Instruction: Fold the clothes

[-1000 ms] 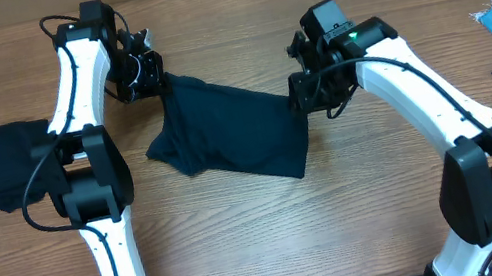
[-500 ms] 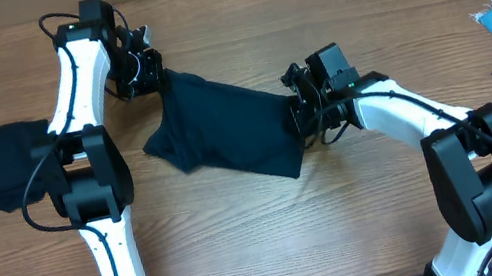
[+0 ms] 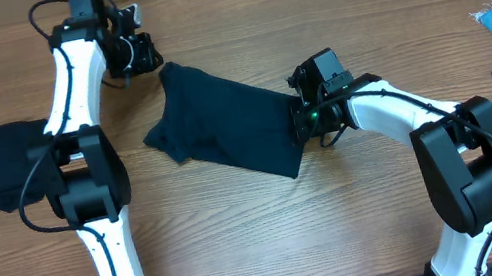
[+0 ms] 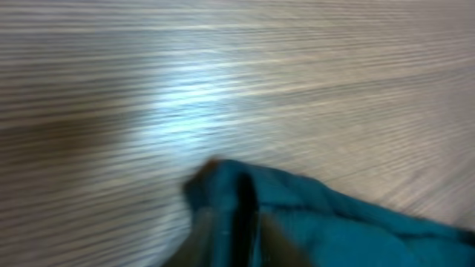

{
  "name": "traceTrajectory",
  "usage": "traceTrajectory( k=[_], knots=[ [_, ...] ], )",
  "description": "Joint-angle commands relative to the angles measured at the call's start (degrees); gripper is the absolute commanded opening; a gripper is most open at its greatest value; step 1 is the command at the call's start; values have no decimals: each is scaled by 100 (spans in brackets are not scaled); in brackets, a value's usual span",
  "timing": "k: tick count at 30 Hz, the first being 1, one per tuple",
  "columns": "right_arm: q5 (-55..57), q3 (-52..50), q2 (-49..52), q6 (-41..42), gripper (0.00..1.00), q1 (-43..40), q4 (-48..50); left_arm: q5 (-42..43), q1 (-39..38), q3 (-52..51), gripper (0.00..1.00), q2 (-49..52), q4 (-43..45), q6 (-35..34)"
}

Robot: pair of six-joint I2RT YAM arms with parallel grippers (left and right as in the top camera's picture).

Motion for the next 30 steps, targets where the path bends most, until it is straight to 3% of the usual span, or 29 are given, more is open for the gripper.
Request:
traceTrajectory(
  k=[1,3,6,10,13,19,22,24,27,28,30],
  knots=[
    [1117,-269,367,48,5,-70,-317,-433,391,138,38,-61,-125,9],
    [1314,-269,367,46,5,-70,-407,-299,555,297,36,-61,-640,17],
    [1375,-249,367,50,5,-118,-380,352,590,918,27,-63,-2140,358],
    [1392,-227,367,114,6,-702,-358,426,-22,1078,25,-61,-3296,723],
    [1346,-162,367,15,6,-1169,-369,-267,-754,914,24,-61,-3486,684],
    [1375,37,367,-177,6,-1228,-407,-804,-1484,699,28,-59,-3576,343],
    [1373,87,367,-175,6,-1226,-525,-984,-1569,538,12,-85,-3856,114],
    [1373,87,367,-175,6,-1228,-605,-999,-1569,538,15,-426,-4017,90],
    [1373,87,367,-175,6,-1228,-588,-2277,-1622,481,24,-1342,-4345,-284],
    [1370,87,367,-173,6,-1228,-610,-2308,-1633,-26,32,-1956,-4122,-413],
    [1373,87,367,-175,6,-1228,-608,-1777,-1635,-1069,37,-2234,-3309,-507]
  ],
)
